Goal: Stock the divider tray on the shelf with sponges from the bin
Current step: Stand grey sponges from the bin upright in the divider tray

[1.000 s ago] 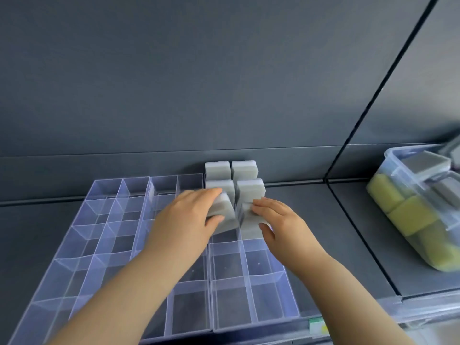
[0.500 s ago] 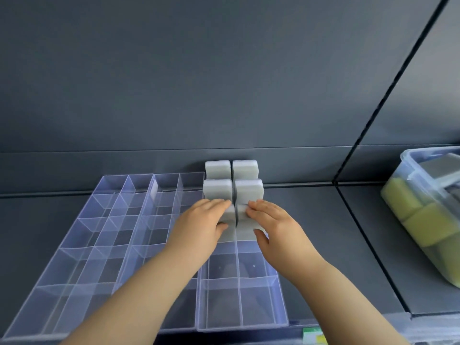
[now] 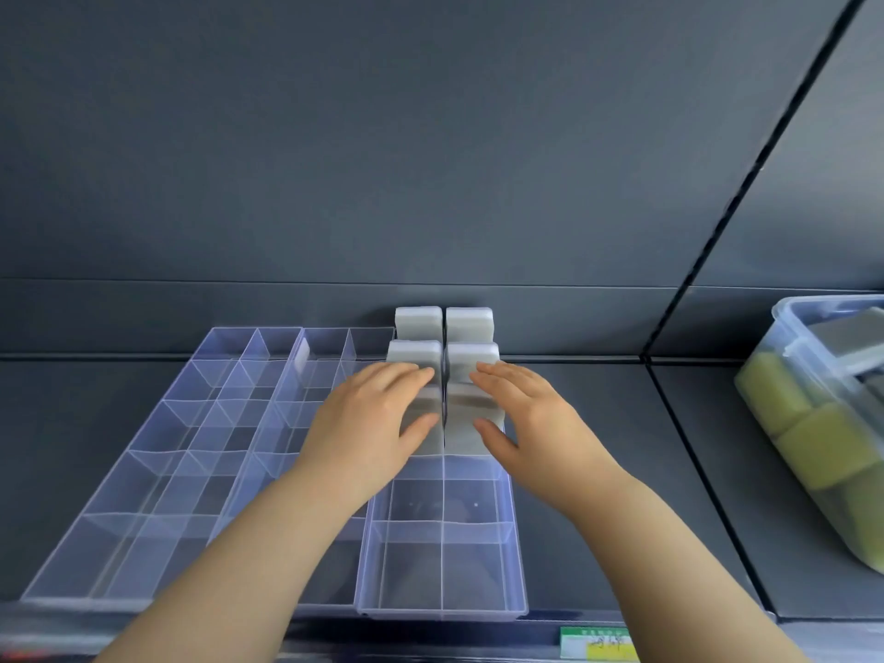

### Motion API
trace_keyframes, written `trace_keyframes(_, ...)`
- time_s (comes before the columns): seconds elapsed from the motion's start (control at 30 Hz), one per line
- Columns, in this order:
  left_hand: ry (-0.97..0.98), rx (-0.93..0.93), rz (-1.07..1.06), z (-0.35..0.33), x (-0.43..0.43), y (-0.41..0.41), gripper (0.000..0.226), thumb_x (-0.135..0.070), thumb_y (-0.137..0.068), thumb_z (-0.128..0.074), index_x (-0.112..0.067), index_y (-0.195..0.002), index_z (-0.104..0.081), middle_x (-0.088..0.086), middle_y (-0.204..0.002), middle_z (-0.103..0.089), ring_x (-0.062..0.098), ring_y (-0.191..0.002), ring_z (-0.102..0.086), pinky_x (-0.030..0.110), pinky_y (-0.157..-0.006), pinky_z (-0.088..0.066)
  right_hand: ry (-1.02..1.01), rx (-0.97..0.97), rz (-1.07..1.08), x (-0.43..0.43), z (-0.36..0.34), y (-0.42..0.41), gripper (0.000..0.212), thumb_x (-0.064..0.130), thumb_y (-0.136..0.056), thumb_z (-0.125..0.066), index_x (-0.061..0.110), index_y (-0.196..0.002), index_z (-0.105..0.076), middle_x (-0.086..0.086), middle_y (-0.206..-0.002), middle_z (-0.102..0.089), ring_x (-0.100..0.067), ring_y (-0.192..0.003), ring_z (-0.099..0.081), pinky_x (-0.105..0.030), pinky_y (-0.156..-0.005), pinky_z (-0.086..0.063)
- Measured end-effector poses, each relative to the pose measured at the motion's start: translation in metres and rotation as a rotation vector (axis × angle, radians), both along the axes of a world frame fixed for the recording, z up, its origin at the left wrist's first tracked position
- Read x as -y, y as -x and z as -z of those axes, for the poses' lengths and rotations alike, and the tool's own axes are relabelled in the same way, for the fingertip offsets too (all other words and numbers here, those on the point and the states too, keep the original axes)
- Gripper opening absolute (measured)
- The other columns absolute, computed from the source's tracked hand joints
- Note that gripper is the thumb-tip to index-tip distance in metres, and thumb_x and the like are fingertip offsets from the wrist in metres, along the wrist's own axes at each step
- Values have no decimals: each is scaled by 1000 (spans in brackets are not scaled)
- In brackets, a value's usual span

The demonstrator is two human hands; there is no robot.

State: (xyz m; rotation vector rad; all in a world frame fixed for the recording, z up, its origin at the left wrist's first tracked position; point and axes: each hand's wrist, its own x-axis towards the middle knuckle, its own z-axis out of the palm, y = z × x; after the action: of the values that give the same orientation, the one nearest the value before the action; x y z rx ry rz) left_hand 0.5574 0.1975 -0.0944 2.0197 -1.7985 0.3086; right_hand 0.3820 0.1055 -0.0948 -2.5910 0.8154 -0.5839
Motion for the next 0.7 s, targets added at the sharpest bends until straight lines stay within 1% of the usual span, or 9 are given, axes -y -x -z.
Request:
trace_keyframes(0.07, 36, 5, -11, -8, -7, 4, 36, -38, -83, -56, -16, -110, -67, -4, -105, -67, 18, -96, -62, 29, -70, -52, 5, 31, 13, -3, 1, 4, 42, 25, -89, -57, 16, -130, -53, 2, -137, -49, -15, -131, -39, -18, -103, -25)
trace_keyframes(0.13, 60, 0, 10, -12, -15, 8, 39, -38, -86, -47, -16, -112, -66, -3, -107, -66, 17, -98, -59, 30, -75, -51, 19, 58, 22, -8, 6, 8, 42, 30, -87, -54, 16, -126, -56, 1, -134, -53, -15, -128, -43, -20, -102, -29)
trace_keyframes(0.23, 73, 22, 20, -12, -30, 18, 37, -34, -88, -47, -15, -114, -65, -3, -108, -65, 16, -100, -56, 30, -78, -48, -7, 68, 10, -19, 14, 16, 45, 39, -87, -49, 17, -125, -57, 1, -133, -53, -11, -127, -39, -14, -105, -25)
trace_keyframes(0.33, 56, 8, 7, -5, -46, 30, 38, -35, -87, -46, -15, -113, -66, -3, -105, -66, 15, -97, -57, 31, -76, -49, -57, 72, -2, -33, 20, 25, 50, 45, -86, -44, 16, -126, -56, 1, -134, -52, -8, -128, -33, -6, -105, -11)
trace_keyframes(0.37, 39, 11, 5, -1, -52, 33, 38, -35, -87, -46, -15, -112, -67, -4, -103, -67, 14, -95, -57, 31, -74, -50, -61, 62, 0, -38, 22, 29, 51, 46, -86, -43, 16, -126, -56, 0, -134, -52, -8, -128, -32, -7, -105, -13)
trace_keyframes(0.43, -4, 38, 6, 4, -64, 37, 38, -36, -87, -45, -17, -111, -68, -5, -100, -68, 15, -91, -60, 32, -70, -50, -44, 40, 17, -50, 26, 36, 54, 49, -86, -41, 17, -126, -56, 0, -135, -52, -9, -129, -32, -15, -106, -21)
trace_keyframes(0.5, -47, 59, 9, 7, -79, 41, 38, -37, -86, -44, -19, -110, -68, -6, -99, -68, 16, -89, -63, 31, -70, -50, -34, 28, 46, -64, 25, 42, 54, 51, -87, -43, 19, -128, -55, 3, -137, -50, -9, -131, -33, -19, -104, -21)
trace_keyframes(0.63, -91, 80, 20, 6, -109, 49, 40, -40, -86, -42, -21, -109, -69, -8, -97, -68, 14, -86, -64, 30, -67, -50, -53, -16, 82, -97, 16, 54, 45, 43, -91, -50, 26, -133, -49, 12, -142, -42, -4, -132, -33, -5, -99, -14)
trace_keyframes(0.7, -89, 78, 43, 6, -126, 53, 40, -40, -85, -42, -22, -108, -69, -9, -96, -69, 13, -85, -64, 29, -67, -50, -54, -45, 106, -118, 13, 61, 44, 43, -91, -49, 28, -133, -47, 15, -142, -41, -2, -130, -35, -4, -96, -16)
